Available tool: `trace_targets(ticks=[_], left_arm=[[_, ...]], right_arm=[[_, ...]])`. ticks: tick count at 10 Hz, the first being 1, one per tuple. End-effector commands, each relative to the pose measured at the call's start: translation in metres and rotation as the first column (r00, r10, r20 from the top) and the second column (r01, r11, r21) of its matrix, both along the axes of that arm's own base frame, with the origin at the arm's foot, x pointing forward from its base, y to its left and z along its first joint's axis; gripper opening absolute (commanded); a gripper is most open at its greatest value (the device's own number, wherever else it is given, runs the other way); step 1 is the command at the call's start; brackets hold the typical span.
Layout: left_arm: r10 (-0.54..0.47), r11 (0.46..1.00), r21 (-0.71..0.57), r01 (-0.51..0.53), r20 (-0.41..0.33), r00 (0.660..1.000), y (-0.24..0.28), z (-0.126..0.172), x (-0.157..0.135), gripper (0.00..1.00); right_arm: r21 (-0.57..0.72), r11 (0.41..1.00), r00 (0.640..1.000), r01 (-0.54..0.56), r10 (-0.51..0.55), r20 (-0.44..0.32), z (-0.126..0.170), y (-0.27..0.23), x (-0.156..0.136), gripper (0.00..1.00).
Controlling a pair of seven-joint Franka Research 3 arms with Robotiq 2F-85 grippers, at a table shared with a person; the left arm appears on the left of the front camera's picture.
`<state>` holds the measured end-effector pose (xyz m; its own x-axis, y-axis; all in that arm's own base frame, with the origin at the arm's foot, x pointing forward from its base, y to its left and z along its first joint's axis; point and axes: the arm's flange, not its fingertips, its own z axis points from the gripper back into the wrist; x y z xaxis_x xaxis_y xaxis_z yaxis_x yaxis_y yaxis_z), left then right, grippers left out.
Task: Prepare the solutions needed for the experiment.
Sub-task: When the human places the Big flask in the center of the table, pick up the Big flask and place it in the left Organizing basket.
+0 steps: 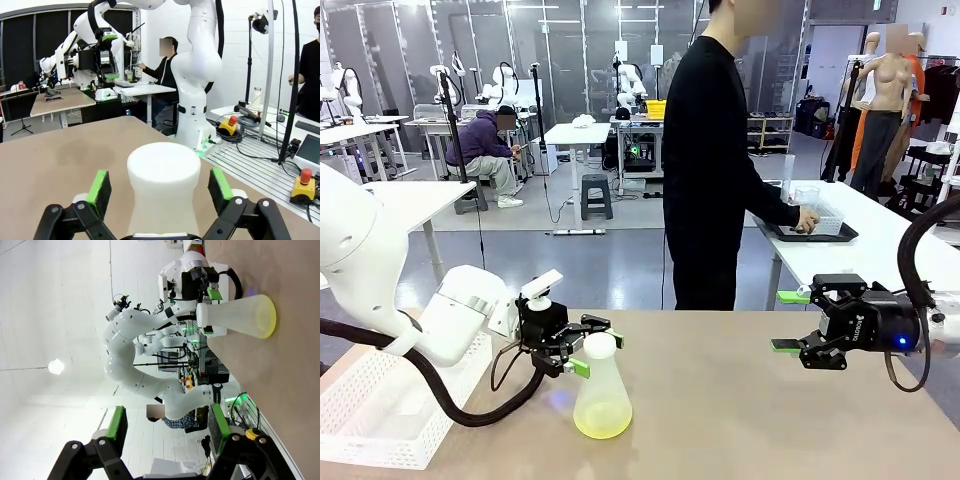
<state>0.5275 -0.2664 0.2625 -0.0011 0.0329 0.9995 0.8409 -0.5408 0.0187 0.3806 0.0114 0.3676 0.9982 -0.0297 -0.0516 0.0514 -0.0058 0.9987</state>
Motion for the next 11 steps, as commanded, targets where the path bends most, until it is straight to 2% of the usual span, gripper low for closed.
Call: trace_targets(ticks=[1, 6, 11], left_arm=[[-0.051, 0.999, 0.003, 0.051, -0.043, 0.998, -0.011, -0.004, 0.007, 1.00], [-0.088, 0.996, 0.013, 0.089, -0.064, 0.994, -0.023, -0.007, 0.009, 1.00], [-0.101, 0.994, 0.030, 0.103, -0.075, 0.992, -0.026, -0.010, 0.011, 0.49]], right_arm=[[0.006, 1.000, 1.000, 0.009, -0.009, -0.001, 0.000, 0.001, -0.001, 0.82], [0.006, 1.000, 1.000, 0.009, -0.009, -0.001, 0.000, 0.001, -0.001, 0.82], [0.006, 1.000, 1.000, 0.009, -0.009, -0.001, 0.000, 0.001, -0.001, 0.82]])
